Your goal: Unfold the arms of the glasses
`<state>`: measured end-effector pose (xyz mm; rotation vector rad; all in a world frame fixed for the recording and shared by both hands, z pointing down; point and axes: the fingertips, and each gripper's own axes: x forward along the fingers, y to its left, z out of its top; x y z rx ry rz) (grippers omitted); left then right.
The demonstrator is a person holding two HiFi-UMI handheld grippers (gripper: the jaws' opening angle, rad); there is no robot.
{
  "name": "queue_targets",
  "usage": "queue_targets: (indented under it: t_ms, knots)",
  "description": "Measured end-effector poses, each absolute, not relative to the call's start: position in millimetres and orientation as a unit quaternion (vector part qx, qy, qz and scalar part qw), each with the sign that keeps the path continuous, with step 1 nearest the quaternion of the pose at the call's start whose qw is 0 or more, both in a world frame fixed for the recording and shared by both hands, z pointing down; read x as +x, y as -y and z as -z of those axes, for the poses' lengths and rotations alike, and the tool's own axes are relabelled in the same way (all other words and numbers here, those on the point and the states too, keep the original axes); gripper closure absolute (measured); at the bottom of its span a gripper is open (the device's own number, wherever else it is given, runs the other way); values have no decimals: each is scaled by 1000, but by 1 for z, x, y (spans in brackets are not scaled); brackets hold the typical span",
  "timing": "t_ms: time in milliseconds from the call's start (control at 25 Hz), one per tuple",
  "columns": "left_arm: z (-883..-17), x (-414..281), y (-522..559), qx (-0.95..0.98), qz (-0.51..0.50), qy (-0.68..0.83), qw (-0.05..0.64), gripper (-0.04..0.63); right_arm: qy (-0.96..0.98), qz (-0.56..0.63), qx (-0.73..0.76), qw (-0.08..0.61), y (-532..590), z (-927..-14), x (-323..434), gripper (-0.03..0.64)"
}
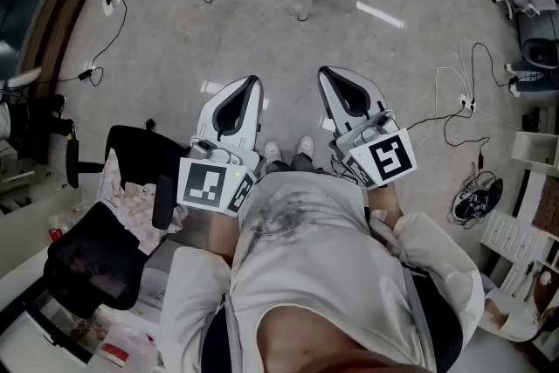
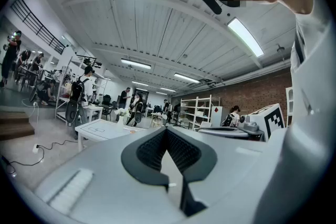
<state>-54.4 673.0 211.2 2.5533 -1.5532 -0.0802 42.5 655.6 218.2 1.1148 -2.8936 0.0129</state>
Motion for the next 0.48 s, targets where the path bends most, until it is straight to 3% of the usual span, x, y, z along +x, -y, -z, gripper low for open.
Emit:
queue_targets:
  t_ms: [480]
  knots:
    - [-208, -21, -667, 854, 24, 515, 67, 586, 920, 3, 392, 10, -655, -213, 90, 601]
